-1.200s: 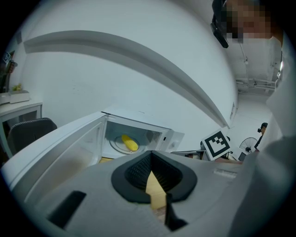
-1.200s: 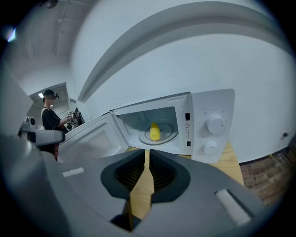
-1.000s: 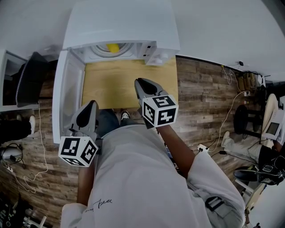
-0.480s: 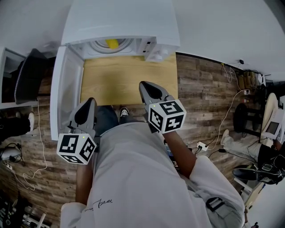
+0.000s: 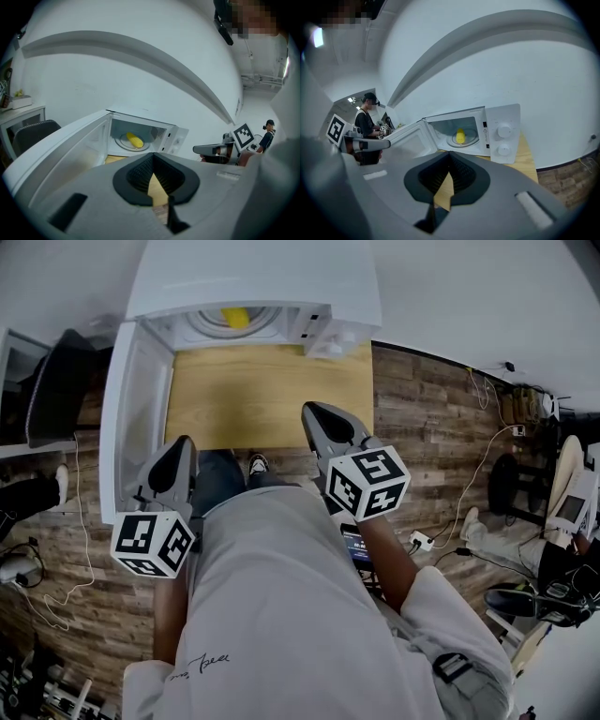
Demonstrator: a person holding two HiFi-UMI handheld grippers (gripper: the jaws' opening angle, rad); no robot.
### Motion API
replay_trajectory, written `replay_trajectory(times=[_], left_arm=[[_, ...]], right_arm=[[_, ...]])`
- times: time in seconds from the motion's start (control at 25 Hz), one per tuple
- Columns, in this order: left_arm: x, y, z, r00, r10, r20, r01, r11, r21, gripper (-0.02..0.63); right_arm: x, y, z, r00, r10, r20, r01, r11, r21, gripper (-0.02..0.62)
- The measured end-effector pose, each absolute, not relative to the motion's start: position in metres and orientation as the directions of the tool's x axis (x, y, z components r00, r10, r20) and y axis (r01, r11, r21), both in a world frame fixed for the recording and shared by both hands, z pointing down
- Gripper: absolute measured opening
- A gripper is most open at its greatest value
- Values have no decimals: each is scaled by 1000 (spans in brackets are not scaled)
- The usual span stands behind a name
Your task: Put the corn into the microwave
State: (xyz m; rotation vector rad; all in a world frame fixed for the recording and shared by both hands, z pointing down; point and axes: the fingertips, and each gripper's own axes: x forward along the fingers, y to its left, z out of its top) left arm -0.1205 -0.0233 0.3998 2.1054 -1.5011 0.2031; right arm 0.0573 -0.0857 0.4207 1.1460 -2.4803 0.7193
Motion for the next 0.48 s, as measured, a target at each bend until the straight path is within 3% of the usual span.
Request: replay_trajectory(times=[0.48], left_arm=[[-117, -24, 400, 380, -822, 424, -907, -240, 346, -11]], right_arm=[[57, -82, 410, -702, -561, 438, -709, 606, -361, 11]])
